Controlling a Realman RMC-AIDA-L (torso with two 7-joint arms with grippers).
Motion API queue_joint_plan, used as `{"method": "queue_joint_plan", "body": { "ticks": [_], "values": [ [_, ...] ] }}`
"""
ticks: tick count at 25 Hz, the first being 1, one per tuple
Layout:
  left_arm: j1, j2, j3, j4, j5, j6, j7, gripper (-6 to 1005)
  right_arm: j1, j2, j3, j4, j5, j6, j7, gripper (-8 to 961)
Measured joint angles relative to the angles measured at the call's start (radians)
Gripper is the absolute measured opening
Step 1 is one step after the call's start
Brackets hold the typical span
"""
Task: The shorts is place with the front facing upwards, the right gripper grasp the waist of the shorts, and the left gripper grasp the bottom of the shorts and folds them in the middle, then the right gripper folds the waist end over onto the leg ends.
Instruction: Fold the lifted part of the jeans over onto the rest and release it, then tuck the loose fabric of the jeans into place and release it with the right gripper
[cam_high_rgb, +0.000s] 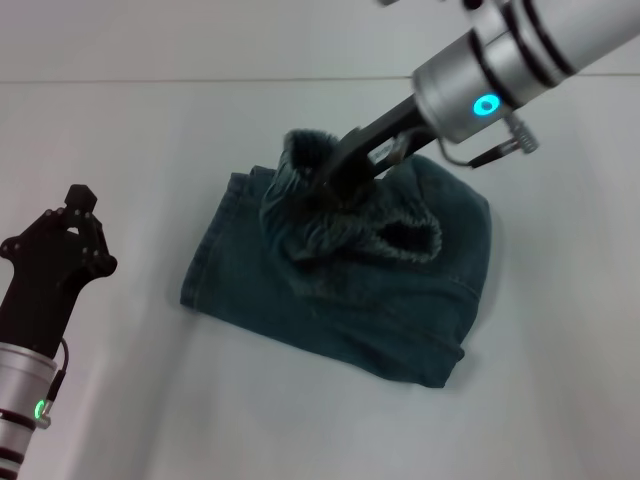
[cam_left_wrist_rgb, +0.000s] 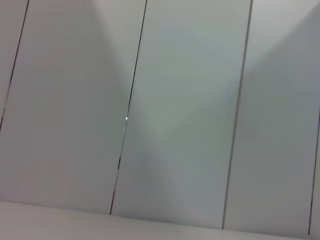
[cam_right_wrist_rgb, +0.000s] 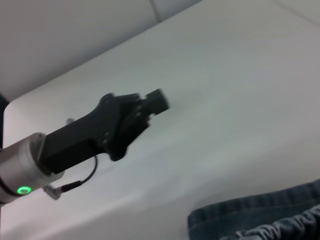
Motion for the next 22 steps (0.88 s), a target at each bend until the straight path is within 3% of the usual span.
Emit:
{"method": "queue_joint_plan", "body": {
  "ticks": [5,13,18,22],
  "values": [
    [0.001,-0.001,-0.001,0.002,-0.001,-0.014,0.000,1,0.030,0.016,-0.032,0.035,0.001,0.032,-0.008,233],
    [-0.005,-0.001,-0.003,0.002,-0.001,-0.053,0.000,1,0.037,0.013,-0.037,0.036,0.003,0.044,-0.021,263],
    [-0.012,0.001,-0.004,0.001,-0.001,-0.066,0.000,1,0.038,-0.004,-0.052,0.033,-0.013,-0.010,0.017,506],
    [-0.018,0.002,-0.005,0.003,-0.001,-0.070,0.000,1,0.036,-0.024,-0.061,0.030,-0.029,-0.136,0.040,696]
  ]
}}
